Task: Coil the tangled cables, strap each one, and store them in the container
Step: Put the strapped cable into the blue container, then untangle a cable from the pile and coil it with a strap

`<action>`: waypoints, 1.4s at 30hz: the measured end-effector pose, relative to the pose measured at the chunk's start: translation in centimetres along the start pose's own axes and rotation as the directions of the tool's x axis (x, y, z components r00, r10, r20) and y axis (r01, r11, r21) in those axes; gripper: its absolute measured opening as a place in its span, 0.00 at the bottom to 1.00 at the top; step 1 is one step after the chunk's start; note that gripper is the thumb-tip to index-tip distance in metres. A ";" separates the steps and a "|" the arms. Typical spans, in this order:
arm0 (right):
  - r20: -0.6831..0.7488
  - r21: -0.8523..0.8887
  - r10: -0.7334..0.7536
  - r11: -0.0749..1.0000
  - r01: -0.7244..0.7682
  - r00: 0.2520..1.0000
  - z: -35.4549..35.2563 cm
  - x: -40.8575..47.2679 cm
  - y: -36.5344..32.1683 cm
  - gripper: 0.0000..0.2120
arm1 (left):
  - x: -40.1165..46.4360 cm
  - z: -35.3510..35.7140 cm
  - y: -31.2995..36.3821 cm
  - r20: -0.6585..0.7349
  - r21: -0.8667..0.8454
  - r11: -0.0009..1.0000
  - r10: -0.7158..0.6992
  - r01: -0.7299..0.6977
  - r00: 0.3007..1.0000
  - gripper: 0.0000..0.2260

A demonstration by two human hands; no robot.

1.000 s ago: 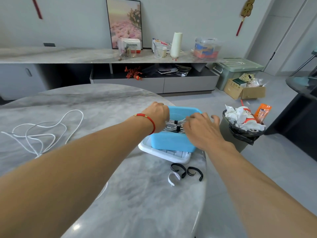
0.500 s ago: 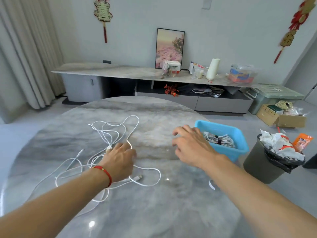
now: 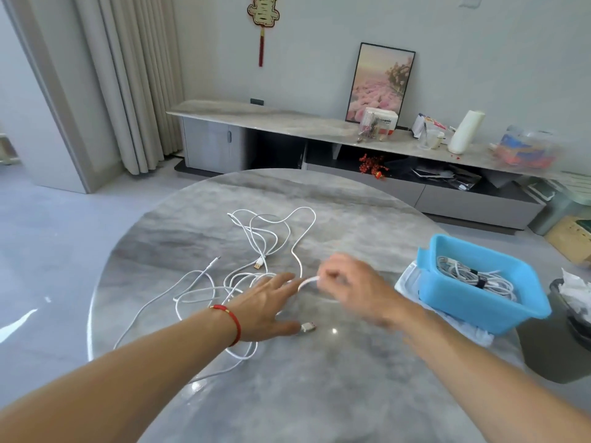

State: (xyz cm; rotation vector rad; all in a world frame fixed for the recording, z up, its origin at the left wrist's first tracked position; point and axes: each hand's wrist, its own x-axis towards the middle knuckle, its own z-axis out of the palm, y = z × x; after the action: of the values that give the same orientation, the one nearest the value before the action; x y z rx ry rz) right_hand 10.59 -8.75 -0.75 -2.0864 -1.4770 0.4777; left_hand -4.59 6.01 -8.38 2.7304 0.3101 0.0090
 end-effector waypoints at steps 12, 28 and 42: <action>-0.344 0.488 0.360 0.857 -0.162 0.868 -2.4 0.9 1.6 0.17 | 4.0 -0.8 1.1 -0.349 -0.267 0.964 -0.106 0.010 0.931 0.07; -0.152 0.030 0.160 0.987 -0.157 0.975 -1.8 0.8 4.8 0.20 | 3.6 -2.6 0.2 -0.318 -0.504 0.859 -0.285 0.094 0.904 0.10; -0.217 0.709 0.270 0.705 -0.039 0.938 -4.2 -0.6 4.4 0.20 | 2.9 -2.9 -0.2 -0.192 -0.721 0.681 -0.376 0.130 0.907 0.10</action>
State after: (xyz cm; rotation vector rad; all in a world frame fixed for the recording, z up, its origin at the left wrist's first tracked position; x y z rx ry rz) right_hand 16.11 -11.43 -0.10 -1.5685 -0.7526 0.6247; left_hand -1.97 7.95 -5.88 1.8908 0.6398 0.4243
